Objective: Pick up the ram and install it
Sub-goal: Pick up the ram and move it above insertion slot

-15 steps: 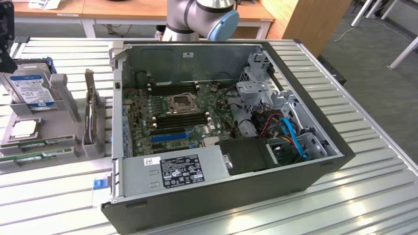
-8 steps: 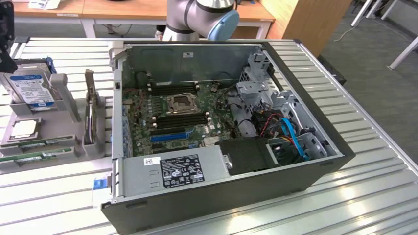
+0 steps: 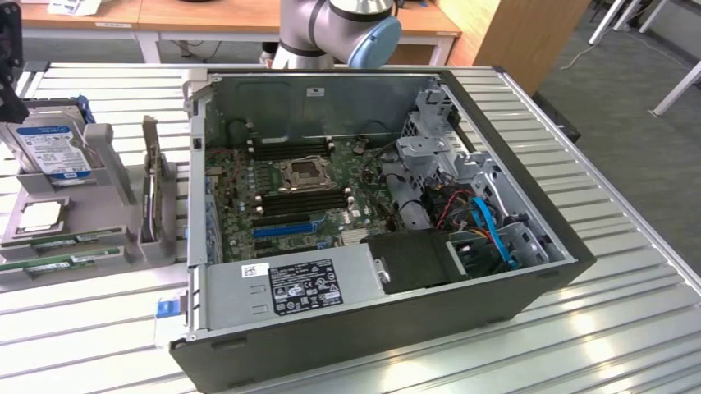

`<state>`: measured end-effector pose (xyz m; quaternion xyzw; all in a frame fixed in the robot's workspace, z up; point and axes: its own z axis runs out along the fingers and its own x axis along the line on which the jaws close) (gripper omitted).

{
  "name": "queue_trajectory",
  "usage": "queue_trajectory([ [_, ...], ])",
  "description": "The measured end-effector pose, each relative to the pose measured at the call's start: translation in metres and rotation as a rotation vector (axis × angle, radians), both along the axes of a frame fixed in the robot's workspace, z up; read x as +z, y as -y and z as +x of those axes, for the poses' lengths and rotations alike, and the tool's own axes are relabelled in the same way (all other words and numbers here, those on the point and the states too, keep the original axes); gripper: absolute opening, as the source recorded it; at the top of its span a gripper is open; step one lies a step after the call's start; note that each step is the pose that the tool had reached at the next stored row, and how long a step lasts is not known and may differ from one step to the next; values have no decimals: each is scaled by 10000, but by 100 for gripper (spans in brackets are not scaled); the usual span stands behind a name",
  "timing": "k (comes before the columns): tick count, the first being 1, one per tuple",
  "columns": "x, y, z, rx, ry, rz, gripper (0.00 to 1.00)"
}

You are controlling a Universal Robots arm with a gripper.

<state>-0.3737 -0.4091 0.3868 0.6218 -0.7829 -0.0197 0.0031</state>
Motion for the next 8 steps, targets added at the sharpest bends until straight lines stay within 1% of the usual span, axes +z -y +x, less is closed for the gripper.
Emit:
queue_trajectory([
  [3, -1, 0, 1, 157, 2, 1, 10],
  [8, -1, 0, 1, 159, 1, 1, 10],
])
